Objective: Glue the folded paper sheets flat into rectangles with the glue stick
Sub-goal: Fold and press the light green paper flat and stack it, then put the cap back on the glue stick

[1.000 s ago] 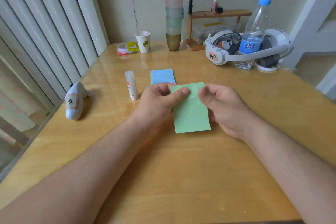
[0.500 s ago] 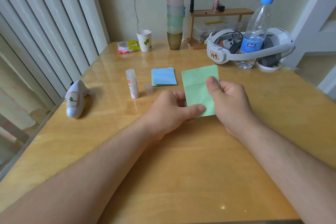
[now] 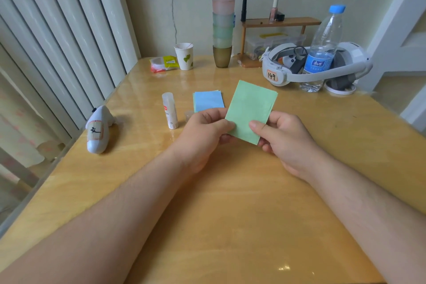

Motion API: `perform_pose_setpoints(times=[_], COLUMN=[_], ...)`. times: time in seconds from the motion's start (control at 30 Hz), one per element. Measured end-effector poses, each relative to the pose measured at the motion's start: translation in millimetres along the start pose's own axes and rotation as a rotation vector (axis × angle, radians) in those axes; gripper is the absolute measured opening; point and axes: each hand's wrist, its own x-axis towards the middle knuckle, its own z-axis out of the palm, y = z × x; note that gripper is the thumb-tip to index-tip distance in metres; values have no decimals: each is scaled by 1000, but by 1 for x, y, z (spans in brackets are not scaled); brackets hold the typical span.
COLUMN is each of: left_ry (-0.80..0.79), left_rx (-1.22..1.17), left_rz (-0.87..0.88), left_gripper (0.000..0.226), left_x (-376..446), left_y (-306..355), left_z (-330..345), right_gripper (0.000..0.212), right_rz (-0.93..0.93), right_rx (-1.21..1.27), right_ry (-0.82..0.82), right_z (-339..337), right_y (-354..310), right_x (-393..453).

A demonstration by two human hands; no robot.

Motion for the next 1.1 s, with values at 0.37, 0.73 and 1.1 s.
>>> perform_pose_setpoints(times=[0.37, 0.73, 1.1], left_ry=[387, 435, 397], left_rx=[220, 483, 638], left_rz=[185, 154, 247], left_gripper=[20, 51, 20], left_x=[14, 18, 14], left_y=[4, 4, 2], left_z=[-21, -27, -20], right_gripper=[9, 14, 39], right_rz=[38, 6, -41], right_rx=[126, -51, -923], right_ry=[53, 269, 121], right_z=[37, 78, 79], right_y=[-31, -14, -18], right_x=[62, 125, 125])
